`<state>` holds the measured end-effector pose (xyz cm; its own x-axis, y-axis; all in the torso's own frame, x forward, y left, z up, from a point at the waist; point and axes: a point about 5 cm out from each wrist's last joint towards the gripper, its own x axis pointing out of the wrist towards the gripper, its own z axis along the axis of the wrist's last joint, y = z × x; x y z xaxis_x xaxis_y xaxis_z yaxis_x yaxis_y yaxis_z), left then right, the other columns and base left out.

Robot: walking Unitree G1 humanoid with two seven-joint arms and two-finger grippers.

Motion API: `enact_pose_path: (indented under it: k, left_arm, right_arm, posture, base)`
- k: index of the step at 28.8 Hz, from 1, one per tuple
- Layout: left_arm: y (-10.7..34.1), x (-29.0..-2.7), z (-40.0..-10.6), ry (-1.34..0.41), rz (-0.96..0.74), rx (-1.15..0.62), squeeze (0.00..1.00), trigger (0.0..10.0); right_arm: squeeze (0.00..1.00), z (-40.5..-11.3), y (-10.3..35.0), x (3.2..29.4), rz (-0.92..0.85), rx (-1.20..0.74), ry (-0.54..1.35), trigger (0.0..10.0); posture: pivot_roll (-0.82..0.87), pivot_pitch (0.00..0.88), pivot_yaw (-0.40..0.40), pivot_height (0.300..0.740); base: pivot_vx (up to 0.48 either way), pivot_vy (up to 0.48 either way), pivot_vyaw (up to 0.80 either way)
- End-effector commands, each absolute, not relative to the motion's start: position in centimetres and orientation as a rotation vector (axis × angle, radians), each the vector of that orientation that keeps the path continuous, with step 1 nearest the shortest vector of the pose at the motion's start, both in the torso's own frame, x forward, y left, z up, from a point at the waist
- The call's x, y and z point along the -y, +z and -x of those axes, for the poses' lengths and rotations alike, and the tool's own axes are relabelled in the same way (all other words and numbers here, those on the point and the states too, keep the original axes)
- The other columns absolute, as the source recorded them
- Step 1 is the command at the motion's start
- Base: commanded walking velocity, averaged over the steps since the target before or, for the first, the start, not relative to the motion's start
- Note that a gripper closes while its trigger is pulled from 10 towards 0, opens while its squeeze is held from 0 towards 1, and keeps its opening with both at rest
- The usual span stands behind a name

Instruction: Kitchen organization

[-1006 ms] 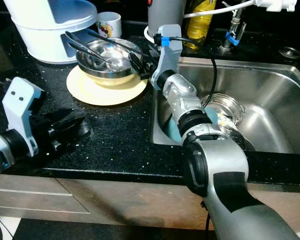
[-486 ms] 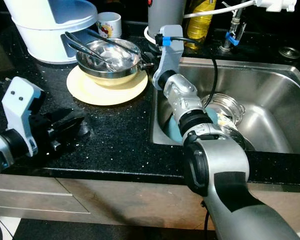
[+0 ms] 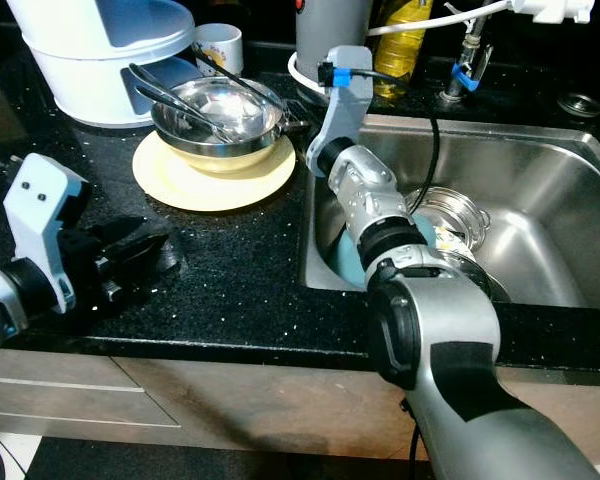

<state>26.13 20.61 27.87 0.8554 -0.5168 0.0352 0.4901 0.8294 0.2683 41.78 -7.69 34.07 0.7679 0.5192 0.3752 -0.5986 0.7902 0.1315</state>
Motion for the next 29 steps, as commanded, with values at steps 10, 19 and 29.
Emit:
enact_pose_path:
  k: [10,19,29]
  left_arm:
    - [28.0,-20.1,-26.1,-0.574,-0.24,0.123,0.0,10.0]
    - [28.1,-18.5,-26.8,-0.653,-0.192,0.162,0.0,10.0]
    - [27.3,-19.0,-30.5,-0.474,-0.218,0.097,1.0,10.0]
  right_arm:
    - [0.0,-41.3,36.0,8.6,-0.411,0.408,0.744,9.4]
    - [0.0,-41.1,33.3,12.7,-0.581,0.567,0.657,10.0]
    - [0.0,-38.4,27.6,13.7,-0.475,0.528,0.553,10.0]
  posture:
    - [0.18,0.229,-0.051,0.74]
    - [0.12,0.194,-0.033,0.74]
    - [0.07,0.186,-0.029,0.74]
  base:
    - [0.0,0.0,0.0]
    - [0.0,0.0,0.0]
    - [0.0,0.0,0.0]
